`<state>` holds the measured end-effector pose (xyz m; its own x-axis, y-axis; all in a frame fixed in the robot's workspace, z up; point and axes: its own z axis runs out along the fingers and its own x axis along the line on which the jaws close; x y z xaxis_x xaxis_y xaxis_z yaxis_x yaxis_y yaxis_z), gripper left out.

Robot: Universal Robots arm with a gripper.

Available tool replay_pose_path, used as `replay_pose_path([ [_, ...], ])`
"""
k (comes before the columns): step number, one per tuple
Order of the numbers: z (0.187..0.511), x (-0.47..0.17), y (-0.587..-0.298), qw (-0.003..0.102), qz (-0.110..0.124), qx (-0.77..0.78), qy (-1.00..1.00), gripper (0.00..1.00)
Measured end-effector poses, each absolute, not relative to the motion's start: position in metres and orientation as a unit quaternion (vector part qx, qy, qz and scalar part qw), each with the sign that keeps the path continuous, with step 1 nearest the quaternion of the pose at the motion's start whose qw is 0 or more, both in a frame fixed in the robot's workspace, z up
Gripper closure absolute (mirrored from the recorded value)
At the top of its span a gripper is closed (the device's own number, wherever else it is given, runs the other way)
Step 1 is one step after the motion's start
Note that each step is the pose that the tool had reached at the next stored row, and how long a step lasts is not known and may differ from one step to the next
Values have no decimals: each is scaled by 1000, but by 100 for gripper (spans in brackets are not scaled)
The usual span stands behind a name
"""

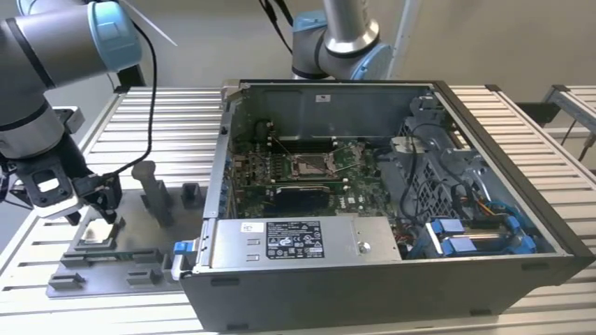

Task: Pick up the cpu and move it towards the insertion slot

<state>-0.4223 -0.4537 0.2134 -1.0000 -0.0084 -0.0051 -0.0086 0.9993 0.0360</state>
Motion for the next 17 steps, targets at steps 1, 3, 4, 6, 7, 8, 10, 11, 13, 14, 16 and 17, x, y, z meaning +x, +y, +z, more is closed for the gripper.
replay_pose_path([
  [1,212,-423,-454,2,18,-4,1000,0],
  [3,210,-423,-454,3,18,-4,1000,0],
  [4,209,-423,-454,3,18,-4,1000,0],
  [6,206,-423,-454,3,18,-4,1000,0],
  [7,205,-423,-454,3,18,-4,1000,0],
  [8,204,-423,-455,3,18,-4,1000,0],
  [10,202,-423,-455,3,18,-4,1000,0],
  [11,201,-423,-455,3,18,-4,1000,0],
  [13,199,-423,-456,3,18,-4,1000,0],
  [14,197,-423,-456,3,18,-4,1000,0],
  [16,196,-424,-456,3,18,-4,1000,0],
  [17,195,-424,-456,3,18,-4,1000,0],
])
